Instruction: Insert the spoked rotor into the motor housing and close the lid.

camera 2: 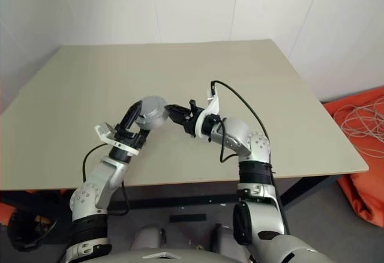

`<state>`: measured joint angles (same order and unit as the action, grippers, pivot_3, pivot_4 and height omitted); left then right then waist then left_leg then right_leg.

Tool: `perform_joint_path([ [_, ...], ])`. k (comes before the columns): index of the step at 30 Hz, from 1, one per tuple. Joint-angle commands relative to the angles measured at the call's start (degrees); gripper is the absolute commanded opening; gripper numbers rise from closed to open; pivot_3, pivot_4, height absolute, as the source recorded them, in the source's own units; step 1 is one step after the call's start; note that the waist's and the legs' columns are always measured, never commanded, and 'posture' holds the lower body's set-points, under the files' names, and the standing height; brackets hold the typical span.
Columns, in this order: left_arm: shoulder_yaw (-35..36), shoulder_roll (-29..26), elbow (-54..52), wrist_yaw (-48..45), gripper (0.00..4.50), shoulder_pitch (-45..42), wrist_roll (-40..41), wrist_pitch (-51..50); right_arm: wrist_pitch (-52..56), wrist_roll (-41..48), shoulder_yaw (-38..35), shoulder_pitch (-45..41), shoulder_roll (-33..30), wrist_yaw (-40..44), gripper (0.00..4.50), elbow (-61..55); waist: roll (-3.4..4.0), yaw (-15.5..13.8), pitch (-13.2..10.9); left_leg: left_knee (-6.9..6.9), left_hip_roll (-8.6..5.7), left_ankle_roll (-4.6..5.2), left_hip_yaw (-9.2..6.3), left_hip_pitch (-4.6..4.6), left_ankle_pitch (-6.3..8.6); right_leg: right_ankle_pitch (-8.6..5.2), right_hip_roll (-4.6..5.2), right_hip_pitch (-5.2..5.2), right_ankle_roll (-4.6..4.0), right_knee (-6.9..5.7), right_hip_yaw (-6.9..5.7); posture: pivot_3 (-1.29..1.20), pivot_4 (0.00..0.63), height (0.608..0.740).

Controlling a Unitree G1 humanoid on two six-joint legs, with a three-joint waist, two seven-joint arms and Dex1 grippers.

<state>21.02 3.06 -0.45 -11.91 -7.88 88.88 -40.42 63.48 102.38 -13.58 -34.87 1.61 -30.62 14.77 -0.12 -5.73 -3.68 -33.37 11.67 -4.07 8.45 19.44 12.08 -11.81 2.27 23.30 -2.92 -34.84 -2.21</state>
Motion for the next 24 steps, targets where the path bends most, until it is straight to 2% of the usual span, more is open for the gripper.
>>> perform_joint_path([
  [1, -0.2, -0.1, -2.0, 0.3, 3.29, -0.5, 1.0, -0.3, -0.9, 4.5, 0.7, -0.8, 0.0, 1.8, 1.04, -4.5, 0.0, 0.0, 0.0, 0.0, 0.0, 0.0, 0.0, 0.0, 0.0, 0.0, 0.0, 0.0, 0.0, 0.0, 0.0, 0.0, 0.0, 0.74],
  [4, -0.7, -0.2, -2.2, 1.1, 2.37, -0.5, 1.3, -0.9, -1.4, 5.2, 1.5, -0.6, -0.4, 1.9, 1.04, -4.6, -0.02, 0.0, 0.0, -0.01, 0.0, 0.0, -0.01, 0.0, 0.0, 0.0, 0.01, 0.0, 0.0, 0.0, -0.01, 0.0, 0.0, 0.74],
  [5, -0.8, -0.2, -2.3, 1.2, 2.23, -0.5, 1.4, -0.9, -1.6, 5.4, 1.8, -0.5, -0.5, 1.9, 1.04, -4.7, -0.02, 0.0, 0.0, -0.02, 0.0, 0.0, -0.01, 0.02, 0.0, 0.01, 0.02, 0.0, 0.01, 0.0, -0.01, 0.0, 0.0, 0.74],
  [11, -0.8, 0.0, -2.9, 1.4, 2.23, -0.1, 2.1, -1.1, -2.5, 5.8, 2.9, -0.2, -1.2, 2.4, 1.04, -5.1, -0.03, 0.0, 0.0, -0.05, -0.01, 0.0, -0.01, 0.04, 0.0, 0.02, 0.02, 0.0, 0.03, 0.0, -0.01, 0.0, 0.0, 0.74],
  [18, -0.4, 0.4, -3.7, 1.0, 2.23, 0.7, 1.9, -0.1, -4.1, 1.1, 3.1, 0.2, -2.7, 5.2, 1.04, -4.8, -0.04, 0.0, 0.0, -0.07, -0.02, 0.0, -0.02, 0.06, 0.0, 0.02, 0.01, 0.0, 0.04, 0.0, -0.02, 0.0, 0.0, 0.74],
  [21, -0.3, 0.4, -3.9, 0.9, 2.17, 0.9, 1.7, 0.4, -4.5, -0.4, 2.6, 0.7, -3.3, 6.4, 2.16, -4.2, -0.05, 0.0, 0.0, -0.1, -0.03, 0.0, -0.03, 0.1, 0.0, 0.03, 0.02, 0.0, 0.06, 0.01, -0.04, 0.0, 0.0, 0.74],
  [24, 0.1, 0.4, -4.1, 0.8, 2.12, 0.7, 1.2, 1.3, -5.0, -2.6, 2.3, 1.2, -4.4, 7.1, 2.98, -3.4, -0.06, 0.0, 0.0, -0.16, -0.02, 0.01, -0.04, 0.12, 0.0, 0.04, 0.02, 0.0, 0.08, 0.02, -0.05, 0.0, 0.0, 0.74],
])
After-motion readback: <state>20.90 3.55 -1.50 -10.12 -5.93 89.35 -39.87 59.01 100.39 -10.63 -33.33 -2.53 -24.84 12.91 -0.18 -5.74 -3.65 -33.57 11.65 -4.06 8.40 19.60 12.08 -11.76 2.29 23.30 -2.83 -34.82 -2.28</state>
